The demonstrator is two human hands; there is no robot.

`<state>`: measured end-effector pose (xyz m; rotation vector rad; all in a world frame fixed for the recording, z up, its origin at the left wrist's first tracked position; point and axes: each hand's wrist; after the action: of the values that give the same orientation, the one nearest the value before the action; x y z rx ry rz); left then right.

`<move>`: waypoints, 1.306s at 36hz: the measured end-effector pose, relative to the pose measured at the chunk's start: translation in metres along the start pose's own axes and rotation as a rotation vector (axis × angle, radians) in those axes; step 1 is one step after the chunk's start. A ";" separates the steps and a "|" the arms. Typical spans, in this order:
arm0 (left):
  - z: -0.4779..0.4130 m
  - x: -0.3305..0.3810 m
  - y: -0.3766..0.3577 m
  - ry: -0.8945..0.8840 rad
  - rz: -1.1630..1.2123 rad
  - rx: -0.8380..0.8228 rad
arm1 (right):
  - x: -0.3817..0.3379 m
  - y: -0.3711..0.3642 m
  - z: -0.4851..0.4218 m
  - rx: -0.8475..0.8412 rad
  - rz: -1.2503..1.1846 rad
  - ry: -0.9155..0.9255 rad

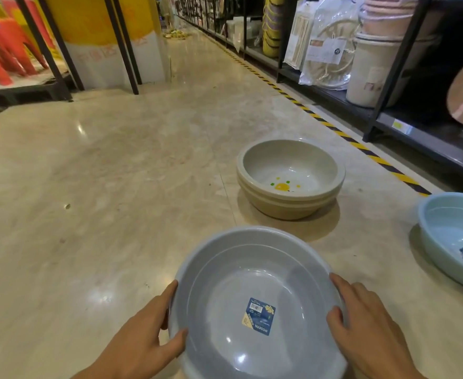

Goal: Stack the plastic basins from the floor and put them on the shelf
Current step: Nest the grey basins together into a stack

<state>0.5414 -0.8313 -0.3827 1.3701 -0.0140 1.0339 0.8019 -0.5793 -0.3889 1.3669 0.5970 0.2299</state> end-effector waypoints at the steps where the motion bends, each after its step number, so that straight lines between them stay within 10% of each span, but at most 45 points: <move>1: 0.000 0.000 -0.001 0.002 -0.005 -0.003 | 0.000 -0.002 0.000 0.008 0.016 0.001; 35: -0.003 0.000 -0.012 -0.087 -0.319 0.086 | 0.008 -0.014 0.006 0.048 0.103 0.063; 47: -0.032 0.042 0.052 -0.349 -0.657 0.237 | -0.028 0.043 -0.026 0.117 0.277 0.350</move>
<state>0.5173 -0.7889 -0.3269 1.6024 0.2902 0.2474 0.7725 -0.5618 -0.3428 1.5348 0.7180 0.6768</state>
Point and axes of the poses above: each hand's wrist, its own z-axis away from the middle knuckle, its own y-axis out of the back of the hand, x = y × z, and after that the axes turned 1 degree about z, right-handed
